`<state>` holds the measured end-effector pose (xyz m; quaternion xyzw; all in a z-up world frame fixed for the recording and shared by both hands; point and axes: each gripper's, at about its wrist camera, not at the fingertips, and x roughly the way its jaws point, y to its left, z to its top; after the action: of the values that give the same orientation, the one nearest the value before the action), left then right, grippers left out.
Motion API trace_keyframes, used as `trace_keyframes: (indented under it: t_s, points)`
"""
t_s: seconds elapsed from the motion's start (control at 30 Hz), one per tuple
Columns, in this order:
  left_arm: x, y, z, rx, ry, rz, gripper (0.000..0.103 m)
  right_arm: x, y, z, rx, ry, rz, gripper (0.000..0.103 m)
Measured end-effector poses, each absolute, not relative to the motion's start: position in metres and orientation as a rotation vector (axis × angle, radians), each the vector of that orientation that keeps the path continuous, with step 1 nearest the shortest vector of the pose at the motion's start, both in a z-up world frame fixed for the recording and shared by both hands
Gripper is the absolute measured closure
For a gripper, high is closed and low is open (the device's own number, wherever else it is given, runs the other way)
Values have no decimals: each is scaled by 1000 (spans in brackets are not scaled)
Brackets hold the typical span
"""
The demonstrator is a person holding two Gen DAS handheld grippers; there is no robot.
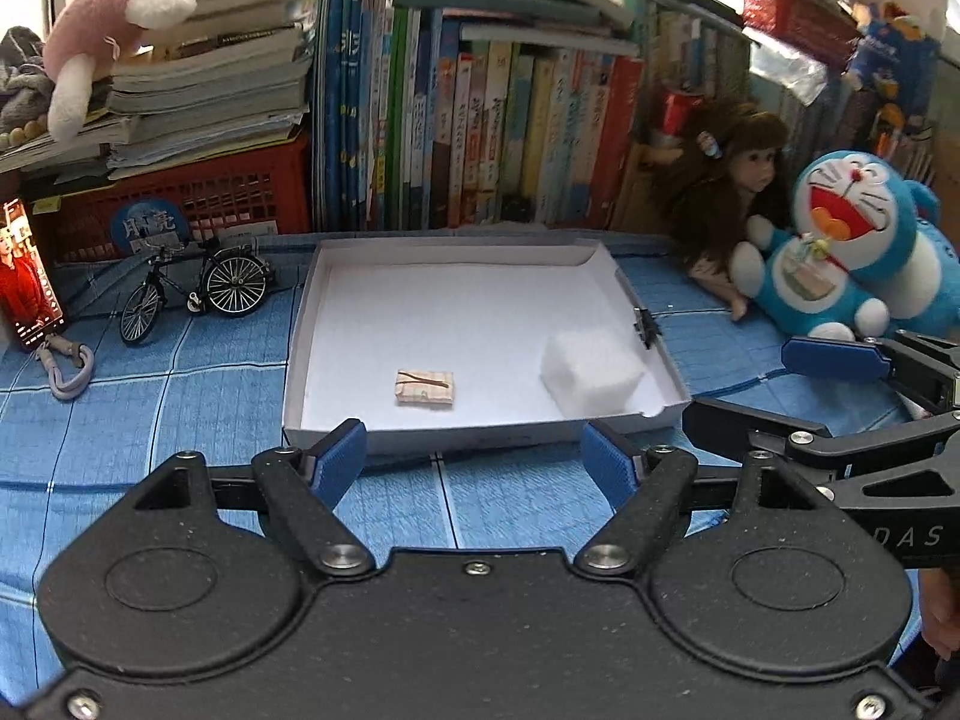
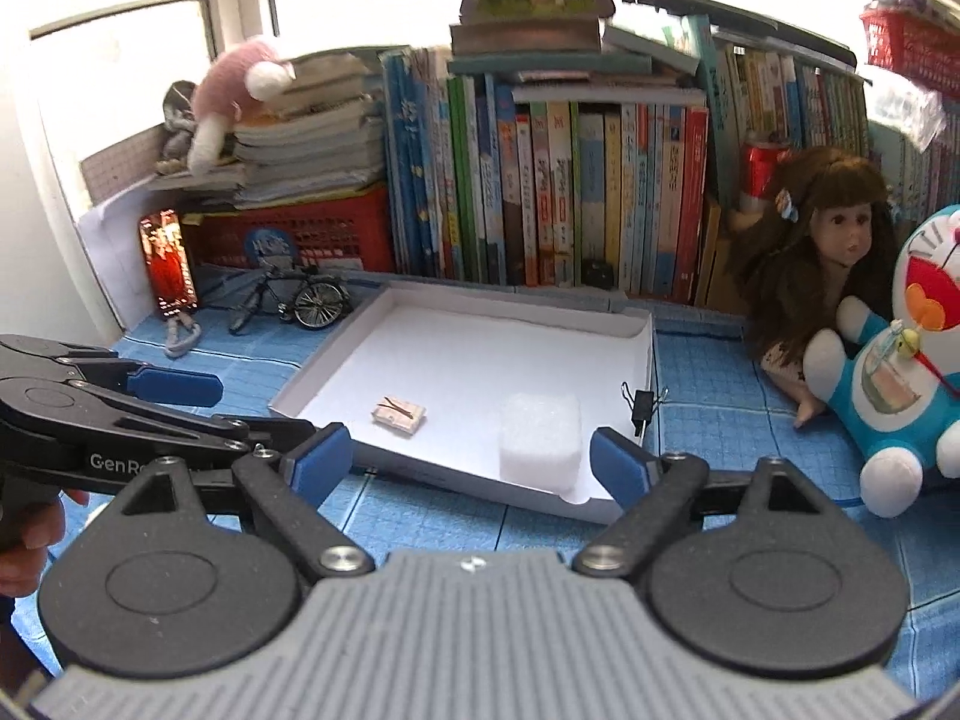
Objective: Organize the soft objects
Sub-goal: 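Move both tools back over the remaining objects on the table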
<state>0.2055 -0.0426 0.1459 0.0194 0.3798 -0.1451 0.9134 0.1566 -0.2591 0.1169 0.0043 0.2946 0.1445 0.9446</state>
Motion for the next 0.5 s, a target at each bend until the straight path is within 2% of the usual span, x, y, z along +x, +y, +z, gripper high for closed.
trace_keyframes:
  t_s: [0.5]
  points:
    - [120, -29, 142, 18, 726, -376, 24, 76, -257, 113, -51, 474, 348, 3]
